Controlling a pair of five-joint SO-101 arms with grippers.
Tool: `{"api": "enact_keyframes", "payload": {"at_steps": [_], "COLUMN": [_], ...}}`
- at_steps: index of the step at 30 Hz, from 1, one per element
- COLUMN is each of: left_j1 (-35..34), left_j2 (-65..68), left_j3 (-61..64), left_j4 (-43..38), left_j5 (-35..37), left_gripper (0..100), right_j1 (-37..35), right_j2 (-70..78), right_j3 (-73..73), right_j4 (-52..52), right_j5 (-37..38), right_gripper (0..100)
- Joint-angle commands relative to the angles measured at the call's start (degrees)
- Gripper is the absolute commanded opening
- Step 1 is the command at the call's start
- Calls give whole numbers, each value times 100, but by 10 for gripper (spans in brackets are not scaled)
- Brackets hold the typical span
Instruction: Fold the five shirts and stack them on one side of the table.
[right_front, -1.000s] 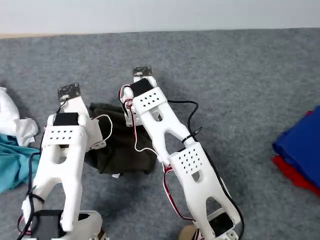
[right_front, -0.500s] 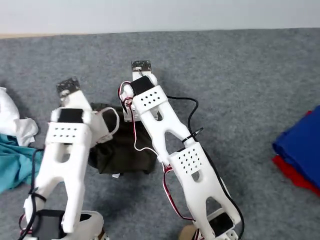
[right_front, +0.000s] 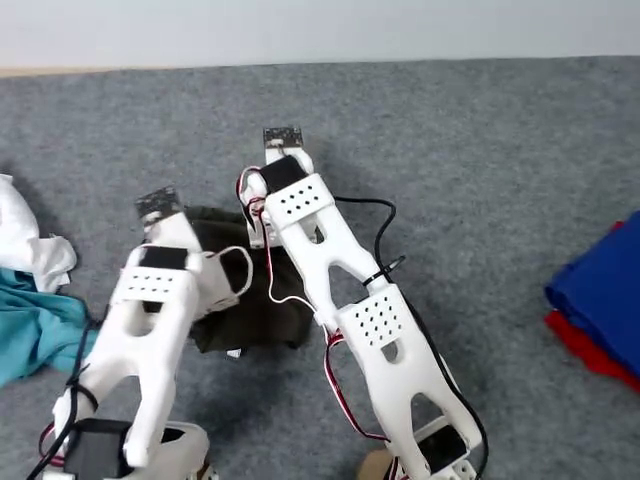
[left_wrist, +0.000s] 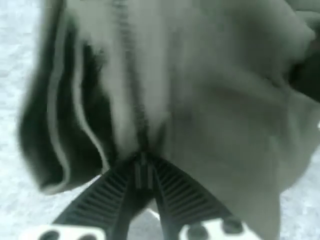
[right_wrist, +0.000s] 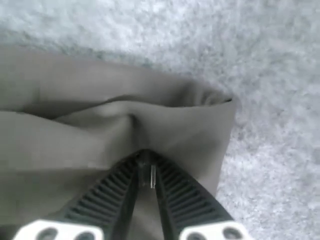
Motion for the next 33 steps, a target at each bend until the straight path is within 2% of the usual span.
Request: {"api": "enact_keyframes", "payload": {"at_steps": [1,7,11,16,21,24,28,33], "left_j1": [-571,-1662,-2136,-2251,-1855,-1415,-695,97], "left_j2": [-229,-229,-237,-237,-229,-229,-176,-176], "left_j3": [-31,-40,-145,-1147,-2352,-2651,-2519,-1719], "left_j4": [70,70,141,1266,2558,2901,2822,2013], "left_j5": [-387,-1240,-1582,-1626,-1538,-1231,-782,-404], "left_gripper": [2,2,2,2,2,2,2,2], "right_j1": [31,180,268,233,92,13,-31,-31], "right_j2": [-40,40,40,-22,-66,-40,-4,-4], "right_j3": [-334,-334,-343,-378,-703,-774,-765,-756], "right_j4": [154,154,154,163,224,224,215,215], "right_j5": [-35,-35,-35,-26,-18,-18,-18,-18], "right_gripper": [10,10,10,10,10,10,10,10]}}
